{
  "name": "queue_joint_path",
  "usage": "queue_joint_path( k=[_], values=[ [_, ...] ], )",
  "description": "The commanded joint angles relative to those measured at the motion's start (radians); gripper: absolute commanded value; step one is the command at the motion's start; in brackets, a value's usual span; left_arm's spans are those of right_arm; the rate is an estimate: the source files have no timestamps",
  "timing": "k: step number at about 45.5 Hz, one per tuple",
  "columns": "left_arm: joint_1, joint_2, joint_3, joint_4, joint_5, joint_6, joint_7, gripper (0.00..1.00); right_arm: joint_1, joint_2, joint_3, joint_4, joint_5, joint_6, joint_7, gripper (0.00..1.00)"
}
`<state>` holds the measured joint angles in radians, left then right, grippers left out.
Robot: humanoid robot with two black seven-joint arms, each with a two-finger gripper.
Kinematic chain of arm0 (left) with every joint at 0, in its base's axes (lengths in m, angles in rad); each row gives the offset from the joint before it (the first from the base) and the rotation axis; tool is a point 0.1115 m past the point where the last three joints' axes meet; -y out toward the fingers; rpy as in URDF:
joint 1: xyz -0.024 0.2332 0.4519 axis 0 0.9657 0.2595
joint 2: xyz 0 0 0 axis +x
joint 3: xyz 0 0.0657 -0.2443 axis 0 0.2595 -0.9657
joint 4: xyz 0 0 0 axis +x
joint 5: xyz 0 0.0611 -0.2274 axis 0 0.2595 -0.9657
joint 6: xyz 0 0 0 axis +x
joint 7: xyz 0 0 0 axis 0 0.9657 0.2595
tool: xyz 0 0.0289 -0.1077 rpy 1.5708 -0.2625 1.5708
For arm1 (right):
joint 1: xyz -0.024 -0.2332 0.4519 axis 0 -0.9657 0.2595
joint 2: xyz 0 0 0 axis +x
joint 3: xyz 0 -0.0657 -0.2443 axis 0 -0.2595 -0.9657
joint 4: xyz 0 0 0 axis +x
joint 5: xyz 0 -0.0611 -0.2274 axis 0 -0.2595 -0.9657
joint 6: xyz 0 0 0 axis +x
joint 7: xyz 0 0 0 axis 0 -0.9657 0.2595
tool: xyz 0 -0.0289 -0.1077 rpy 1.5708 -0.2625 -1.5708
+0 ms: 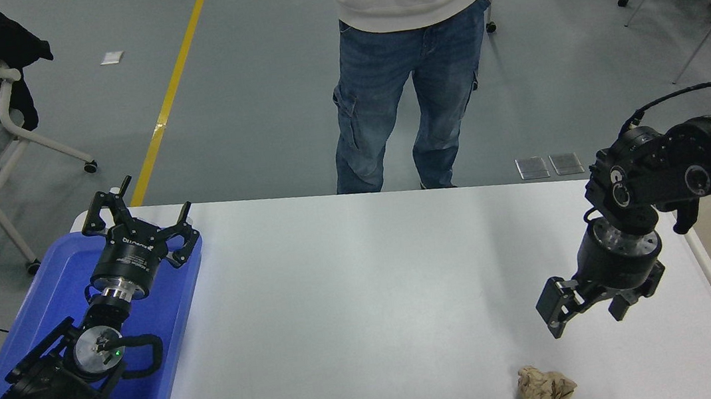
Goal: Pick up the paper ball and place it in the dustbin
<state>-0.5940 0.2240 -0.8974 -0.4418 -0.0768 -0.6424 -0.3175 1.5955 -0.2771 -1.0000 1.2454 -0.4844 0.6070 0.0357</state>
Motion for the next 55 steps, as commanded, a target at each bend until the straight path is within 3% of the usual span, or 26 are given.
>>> queue_joint_path(
  k=[1,35,42,55],
  values=[
    [0.0,0.0,0.0,0.0,0.0,0.0,0.0,1.0,-0.072,0.013,0.032,-0.001,-0.01,-0.102,0.0,0.97],
    [0.0,0.0,0.0,0.0,0.0,0.0,0.0,1.0,-0.201,0.038,0.038,-0.004,-0.006,-0.17,0.0,0.98],
    [0.0,0.0,0.0,0.0,0.0,0.0,0.0,1.0,-0.224,0.032,0.021,-0.012,-0.02,-0.265,0.0,0.98],
    [0.0,0.0,0.0,0.0,0.0,0.0,0.0,1.0,-0.269,0.03,0.018,-0.04,-0.023,-0.285,0.0,0.98]
  ],
)
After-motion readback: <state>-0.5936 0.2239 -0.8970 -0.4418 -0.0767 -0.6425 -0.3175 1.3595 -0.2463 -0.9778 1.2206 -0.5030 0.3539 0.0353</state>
